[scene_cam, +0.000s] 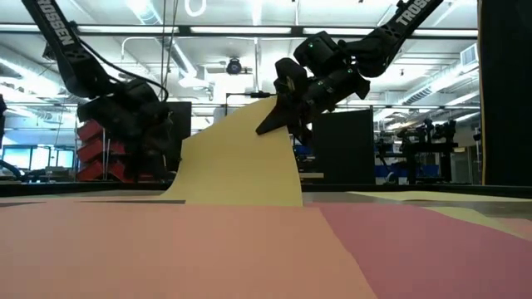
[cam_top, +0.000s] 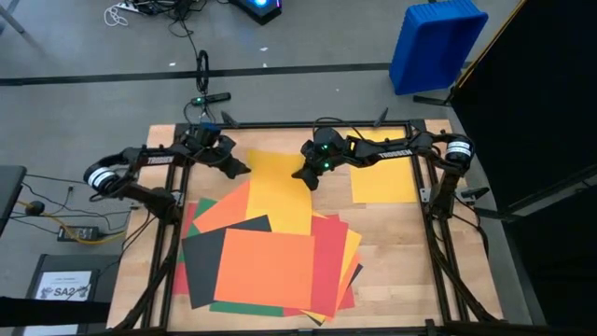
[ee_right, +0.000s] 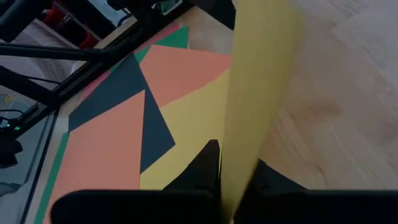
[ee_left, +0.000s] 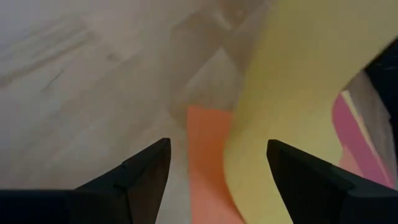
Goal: Organize paper
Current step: Stack the yellow colored paper on top of the yellow colored paper
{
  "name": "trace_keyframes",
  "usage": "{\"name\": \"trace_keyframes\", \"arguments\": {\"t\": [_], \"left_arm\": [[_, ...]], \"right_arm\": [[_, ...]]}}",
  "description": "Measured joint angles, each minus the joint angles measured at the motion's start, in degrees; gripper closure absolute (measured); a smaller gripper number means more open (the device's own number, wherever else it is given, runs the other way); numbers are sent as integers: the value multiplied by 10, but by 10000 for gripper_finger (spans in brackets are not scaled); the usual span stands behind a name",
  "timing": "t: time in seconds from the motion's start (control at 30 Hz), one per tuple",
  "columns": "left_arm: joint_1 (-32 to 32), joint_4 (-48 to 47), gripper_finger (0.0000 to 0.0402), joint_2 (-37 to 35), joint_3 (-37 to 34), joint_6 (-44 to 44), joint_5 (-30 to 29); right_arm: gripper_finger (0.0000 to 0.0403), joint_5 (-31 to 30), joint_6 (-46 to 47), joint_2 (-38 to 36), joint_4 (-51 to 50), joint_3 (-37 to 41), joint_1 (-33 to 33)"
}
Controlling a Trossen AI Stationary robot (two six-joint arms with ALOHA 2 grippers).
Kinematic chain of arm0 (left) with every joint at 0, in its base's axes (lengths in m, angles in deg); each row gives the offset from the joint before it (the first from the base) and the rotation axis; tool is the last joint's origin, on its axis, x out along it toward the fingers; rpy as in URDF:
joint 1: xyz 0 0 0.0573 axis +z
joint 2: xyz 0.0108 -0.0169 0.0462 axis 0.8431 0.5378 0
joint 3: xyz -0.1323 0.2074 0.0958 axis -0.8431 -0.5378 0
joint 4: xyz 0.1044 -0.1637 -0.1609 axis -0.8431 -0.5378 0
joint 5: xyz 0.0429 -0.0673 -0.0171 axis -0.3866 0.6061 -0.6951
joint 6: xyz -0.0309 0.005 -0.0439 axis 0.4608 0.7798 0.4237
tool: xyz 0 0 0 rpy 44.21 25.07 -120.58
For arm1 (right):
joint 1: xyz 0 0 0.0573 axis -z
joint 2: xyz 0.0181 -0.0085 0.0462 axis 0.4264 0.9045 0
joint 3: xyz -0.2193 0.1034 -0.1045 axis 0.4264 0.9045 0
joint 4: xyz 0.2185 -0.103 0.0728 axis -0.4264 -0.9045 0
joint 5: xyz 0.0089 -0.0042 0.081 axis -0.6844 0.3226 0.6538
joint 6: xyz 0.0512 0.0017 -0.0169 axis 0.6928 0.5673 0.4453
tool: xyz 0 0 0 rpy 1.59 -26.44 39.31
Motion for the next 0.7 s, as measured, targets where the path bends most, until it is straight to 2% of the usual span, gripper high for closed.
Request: {"name": "trace_keyframes", "arguments": {"t": [0.17, 0.33, 0.7], "left_arm": [[-16, 58, 149, 11, -12, 1, 50], [-24, 66, 149, 24, -34, -13, 47], [-41, 165, 160, 75, -59, 8, 61]], "right_arm": [[403, 0, 0, 0, 0, 0, 0], [403, 0, 0, 0, 3, 0, 0], [403, 0, 4, 0, 13, 0, 5]]}}
